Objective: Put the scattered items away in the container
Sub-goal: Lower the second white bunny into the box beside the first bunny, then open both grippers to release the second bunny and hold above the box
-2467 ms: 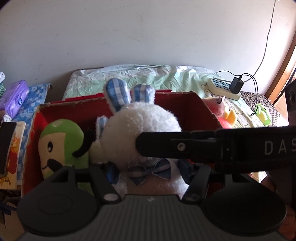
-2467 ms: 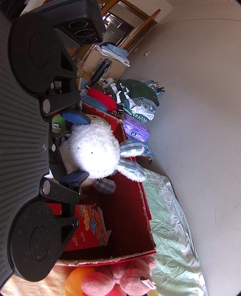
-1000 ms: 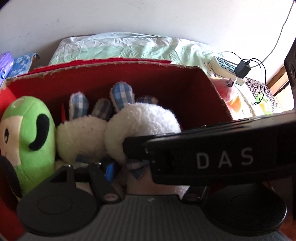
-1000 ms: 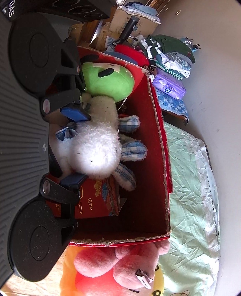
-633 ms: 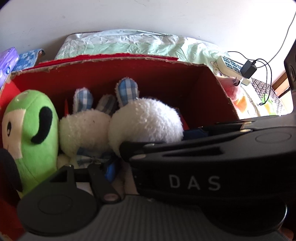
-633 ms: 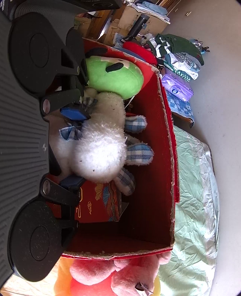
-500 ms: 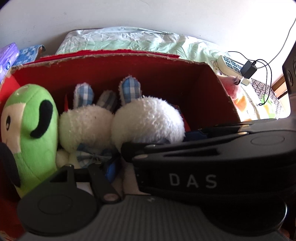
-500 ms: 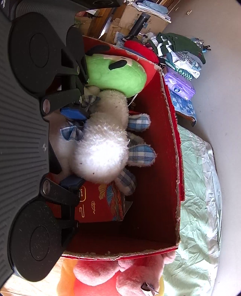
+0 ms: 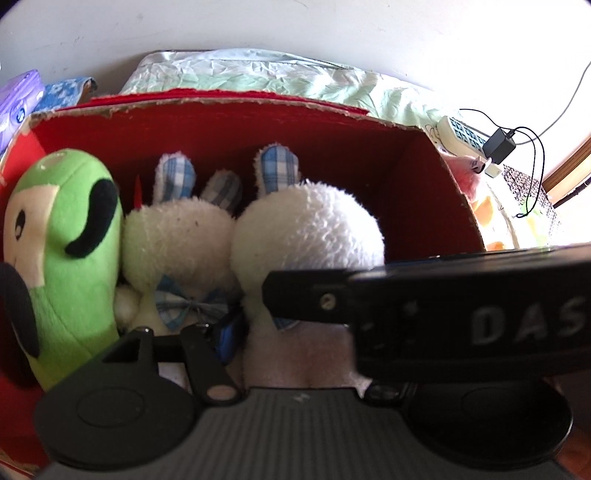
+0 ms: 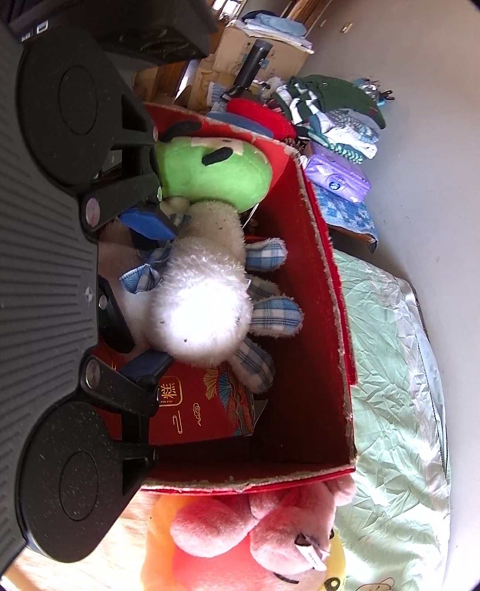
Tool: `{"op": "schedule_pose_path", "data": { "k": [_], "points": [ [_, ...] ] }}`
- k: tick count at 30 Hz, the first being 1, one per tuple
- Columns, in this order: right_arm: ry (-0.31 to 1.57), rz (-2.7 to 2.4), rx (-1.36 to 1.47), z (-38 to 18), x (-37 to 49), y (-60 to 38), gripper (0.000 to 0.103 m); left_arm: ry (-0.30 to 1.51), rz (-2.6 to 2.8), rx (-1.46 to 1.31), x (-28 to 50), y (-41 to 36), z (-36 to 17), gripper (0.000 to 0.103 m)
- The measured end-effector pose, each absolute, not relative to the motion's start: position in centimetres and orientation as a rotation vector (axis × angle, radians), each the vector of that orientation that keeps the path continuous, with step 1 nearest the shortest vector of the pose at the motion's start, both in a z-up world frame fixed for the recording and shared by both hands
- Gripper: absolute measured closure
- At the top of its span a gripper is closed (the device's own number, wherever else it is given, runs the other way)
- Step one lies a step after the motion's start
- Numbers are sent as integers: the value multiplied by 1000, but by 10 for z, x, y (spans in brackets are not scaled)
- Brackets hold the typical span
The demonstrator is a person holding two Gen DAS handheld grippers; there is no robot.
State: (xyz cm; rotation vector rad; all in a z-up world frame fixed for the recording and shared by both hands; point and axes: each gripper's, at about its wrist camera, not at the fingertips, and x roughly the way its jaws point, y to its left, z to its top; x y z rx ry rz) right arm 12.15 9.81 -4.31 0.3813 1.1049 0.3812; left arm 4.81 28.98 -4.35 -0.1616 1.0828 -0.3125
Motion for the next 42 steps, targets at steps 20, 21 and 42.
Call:
{"op": "schedule_pose_path", "data": {
  "k": [20,21,42],
  "points": [
    [1073,283,244,-42,125,102,59,1012,-364,-152,25,293,-23,47],
    [1071,284,232,-42,126,103,59,1009,-373,-159,25,293,-22,47],
    [1069,339,233,-47,119,103,56,1014,-351,-105,27,283,-29,46]
  ]
}}
